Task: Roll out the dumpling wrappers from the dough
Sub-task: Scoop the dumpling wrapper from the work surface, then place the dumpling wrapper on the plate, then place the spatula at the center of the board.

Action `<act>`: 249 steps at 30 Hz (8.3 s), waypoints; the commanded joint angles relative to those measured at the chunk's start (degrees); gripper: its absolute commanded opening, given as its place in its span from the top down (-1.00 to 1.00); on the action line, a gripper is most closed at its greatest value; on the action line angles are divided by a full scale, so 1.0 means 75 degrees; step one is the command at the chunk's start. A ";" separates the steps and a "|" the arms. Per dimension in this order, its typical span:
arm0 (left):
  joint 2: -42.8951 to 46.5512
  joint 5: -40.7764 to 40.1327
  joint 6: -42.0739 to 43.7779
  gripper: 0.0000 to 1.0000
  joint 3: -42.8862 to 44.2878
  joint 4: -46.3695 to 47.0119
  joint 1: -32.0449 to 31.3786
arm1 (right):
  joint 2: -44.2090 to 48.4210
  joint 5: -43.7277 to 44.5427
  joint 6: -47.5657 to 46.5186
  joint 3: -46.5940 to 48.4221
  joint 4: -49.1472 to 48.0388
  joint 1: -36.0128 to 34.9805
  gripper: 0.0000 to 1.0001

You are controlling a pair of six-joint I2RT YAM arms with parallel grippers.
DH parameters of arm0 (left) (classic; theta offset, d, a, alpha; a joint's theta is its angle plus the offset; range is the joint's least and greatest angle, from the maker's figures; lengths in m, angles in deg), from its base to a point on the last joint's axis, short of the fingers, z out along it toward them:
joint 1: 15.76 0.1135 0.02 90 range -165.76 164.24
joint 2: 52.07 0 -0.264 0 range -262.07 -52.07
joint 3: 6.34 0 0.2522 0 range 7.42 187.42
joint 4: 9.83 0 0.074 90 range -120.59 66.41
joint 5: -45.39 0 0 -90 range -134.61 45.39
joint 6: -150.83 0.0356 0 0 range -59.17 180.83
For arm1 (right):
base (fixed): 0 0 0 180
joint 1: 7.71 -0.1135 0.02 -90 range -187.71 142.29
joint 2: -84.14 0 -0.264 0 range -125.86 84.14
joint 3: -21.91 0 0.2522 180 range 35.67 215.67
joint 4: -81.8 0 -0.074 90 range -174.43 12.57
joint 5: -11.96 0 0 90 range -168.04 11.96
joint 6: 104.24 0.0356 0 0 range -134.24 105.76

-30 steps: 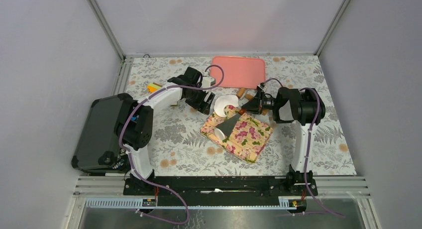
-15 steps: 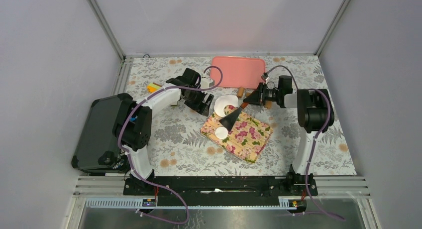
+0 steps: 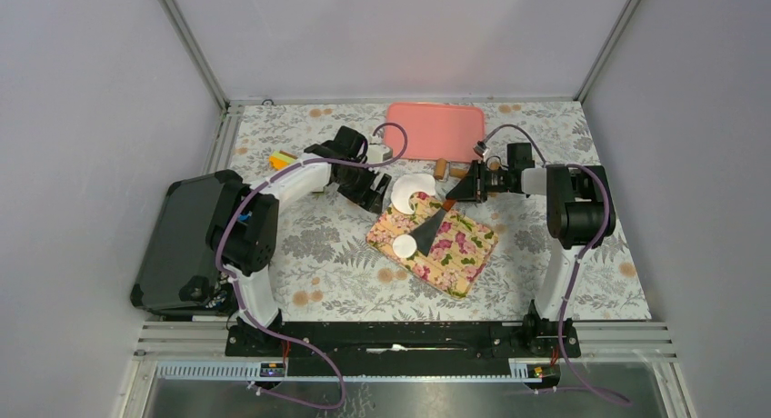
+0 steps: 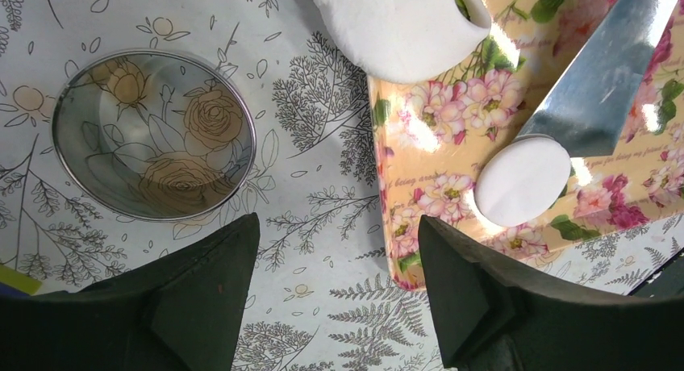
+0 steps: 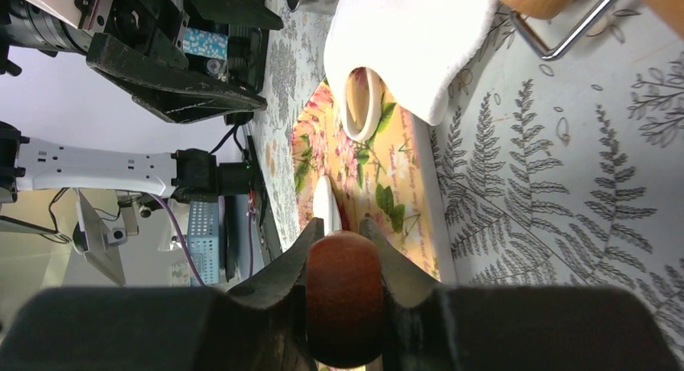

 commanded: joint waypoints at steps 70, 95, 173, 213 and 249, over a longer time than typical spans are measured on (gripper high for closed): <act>0.0989 0.0451 -0.0019 -0.58 0.0086 0.0200 0.0767 | -0.1847 0.0155 0.8478 -0.1013 -1.0867 -0.0859 1.00; 0.1407 0.0585 0.0096 -0.59 -0.0216 0.0141 0.1635 | -0.0914 0.2165 0.7289 0.0689 -0.7793 0.0921 1.00; 0.1743 0.0825 0.0277 -0.75 -0.0450 0.0290 0.1753 | -0.0018 0.6454 0.1743 0.5848 0.0830 0.0879 1.00; 0.3828 0.0917 0.1228 -0.98 -0.1834 -0.0422 0.2004 | 0.4267 0.4072 0.2649 -0.3722 -0.3260 0.2957 0.75; 0.6219 -0.0142 0.1142 -0.98 -0.1482 -0.1283 0.2555 | 0.7144 0.3803 -0.3042 -0.0253 0.5071 0.2957 -0.99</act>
